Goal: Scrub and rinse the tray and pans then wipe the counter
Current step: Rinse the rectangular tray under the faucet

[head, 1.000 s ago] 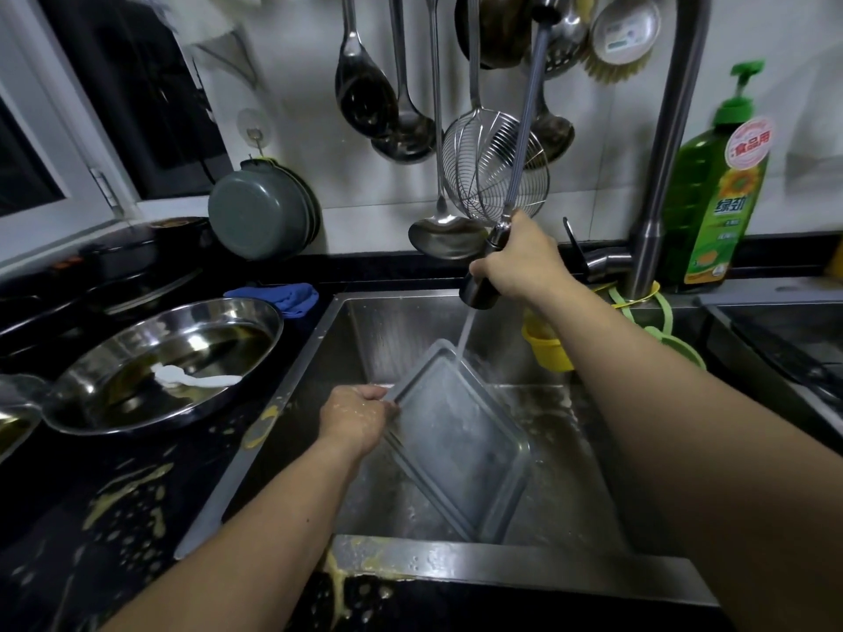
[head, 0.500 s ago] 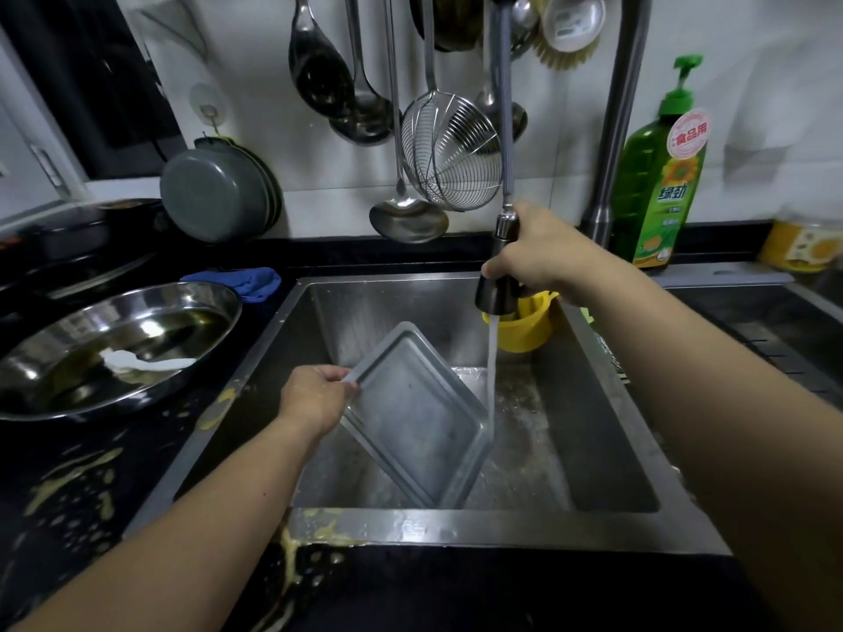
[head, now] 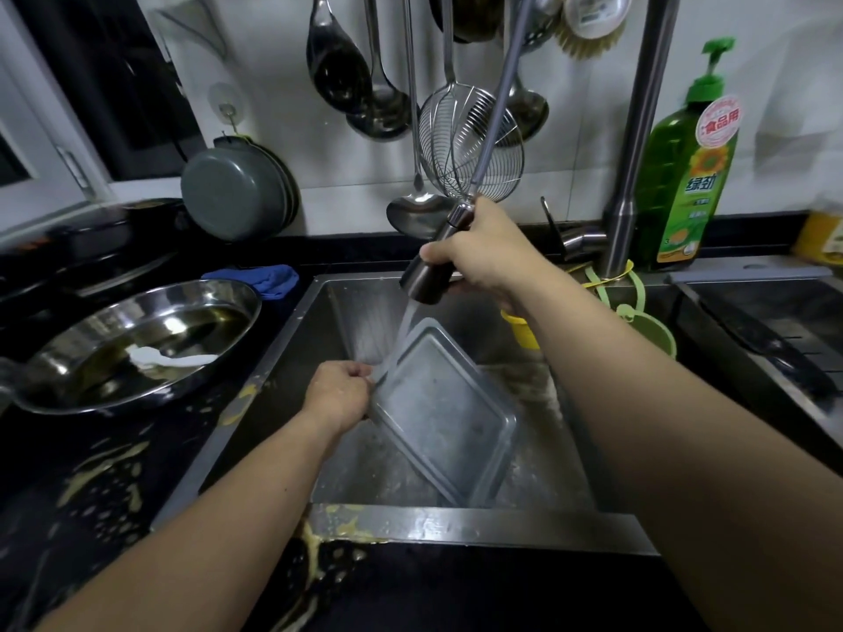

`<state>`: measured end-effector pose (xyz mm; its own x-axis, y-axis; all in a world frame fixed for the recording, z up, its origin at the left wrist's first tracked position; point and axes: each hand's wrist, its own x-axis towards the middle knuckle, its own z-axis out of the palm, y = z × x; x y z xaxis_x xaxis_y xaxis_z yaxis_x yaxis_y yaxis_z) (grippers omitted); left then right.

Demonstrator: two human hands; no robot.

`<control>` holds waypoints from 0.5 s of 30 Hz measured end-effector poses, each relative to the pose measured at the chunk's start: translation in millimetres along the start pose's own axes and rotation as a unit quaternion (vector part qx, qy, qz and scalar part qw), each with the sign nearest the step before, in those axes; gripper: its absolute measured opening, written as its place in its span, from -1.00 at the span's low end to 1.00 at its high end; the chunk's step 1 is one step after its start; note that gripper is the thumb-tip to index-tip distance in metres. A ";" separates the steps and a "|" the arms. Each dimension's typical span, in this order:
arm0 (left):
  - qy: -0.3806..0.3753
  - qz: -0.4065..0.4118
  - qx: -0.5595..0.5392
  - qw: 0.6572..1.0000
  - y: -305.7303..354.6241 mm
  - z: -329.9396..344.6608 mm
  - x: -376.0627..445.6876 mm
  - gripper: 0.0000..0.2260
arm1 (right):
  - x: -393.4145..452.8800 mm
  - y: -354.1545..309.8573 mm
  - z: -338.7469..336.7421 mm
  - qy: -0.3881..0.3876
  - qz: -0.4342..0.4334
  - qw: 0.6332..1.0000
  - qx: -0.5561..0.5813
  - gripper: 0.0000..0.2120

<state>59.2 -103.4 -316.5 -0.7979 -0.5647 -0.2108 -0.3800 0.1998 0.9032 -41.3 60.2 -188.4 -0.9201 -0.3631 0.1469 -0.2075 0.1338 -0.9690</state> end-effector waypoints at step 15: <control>0.000 0.039 0.045 0.998 -2.3 4.0 3.9 -0.76 | -5.7 4.9 -49.9 -0.015 0.017 0.985 -0.171 -0.61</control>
<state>55.1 -102.8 -320.9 -0.8271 -0.5442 -0.1405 -0.3568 0.3152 0.8794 -53.7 109.0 -184.1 -0.9190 -0.3798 0.1054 -0.2821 0.4470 -0.8489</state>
